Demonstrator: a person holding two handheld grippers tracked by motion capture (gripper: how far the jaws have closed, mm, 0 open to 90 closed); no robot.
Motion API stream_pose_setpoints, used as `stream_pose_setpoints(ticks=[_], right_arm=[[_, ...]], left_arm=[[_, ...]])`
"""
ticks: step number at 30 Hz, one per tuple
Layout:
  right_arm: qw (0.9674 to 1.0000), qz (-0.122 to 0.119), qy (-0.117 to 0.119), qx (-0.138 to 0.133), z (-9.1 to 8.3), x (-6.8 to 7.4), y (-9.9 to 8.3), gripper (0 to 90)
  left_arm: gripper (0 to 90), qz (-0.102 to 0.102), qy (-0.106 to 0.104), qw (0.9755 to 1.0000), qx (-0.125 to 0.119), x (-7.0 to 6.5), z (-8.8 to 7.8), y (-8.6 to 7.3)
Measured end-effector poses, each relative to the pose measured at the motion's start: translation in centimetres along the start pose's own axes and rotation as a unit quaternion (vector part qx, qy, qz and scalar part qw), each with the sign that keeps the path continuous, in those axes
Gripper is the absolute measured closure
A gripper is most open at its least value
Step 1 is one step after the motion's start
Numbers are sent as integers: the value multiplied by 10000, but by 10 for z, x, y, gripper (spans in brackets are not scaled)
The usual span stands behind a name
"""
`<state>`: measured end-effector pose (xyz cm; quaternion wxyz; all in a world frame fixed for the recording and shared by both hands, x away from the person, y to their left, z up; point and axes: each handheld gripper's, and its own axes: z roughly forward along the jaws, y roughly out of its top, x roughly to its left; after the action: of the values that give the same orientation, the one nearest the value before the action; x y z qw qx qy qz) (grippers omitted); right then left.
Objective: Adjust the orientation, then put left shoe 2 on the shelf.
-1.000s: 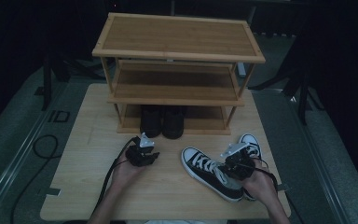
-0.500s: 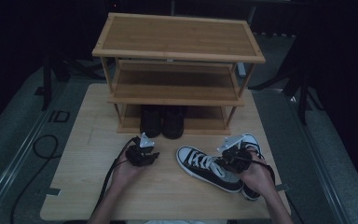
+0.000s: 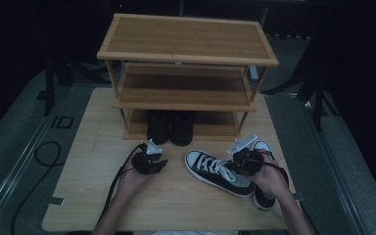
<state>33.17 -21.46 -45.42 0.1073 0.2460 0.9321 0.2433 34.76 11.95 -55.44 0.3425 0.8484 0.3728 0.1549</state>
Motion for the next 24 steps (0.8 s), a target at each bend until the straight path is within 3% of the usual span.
stream_pose_setpoints(ticks=[24], right_arm=[[9992,-327,200,-129,-18,-18,10,884]], left_arm=[[621,-31,-24,10000,-4,0,0,0]])
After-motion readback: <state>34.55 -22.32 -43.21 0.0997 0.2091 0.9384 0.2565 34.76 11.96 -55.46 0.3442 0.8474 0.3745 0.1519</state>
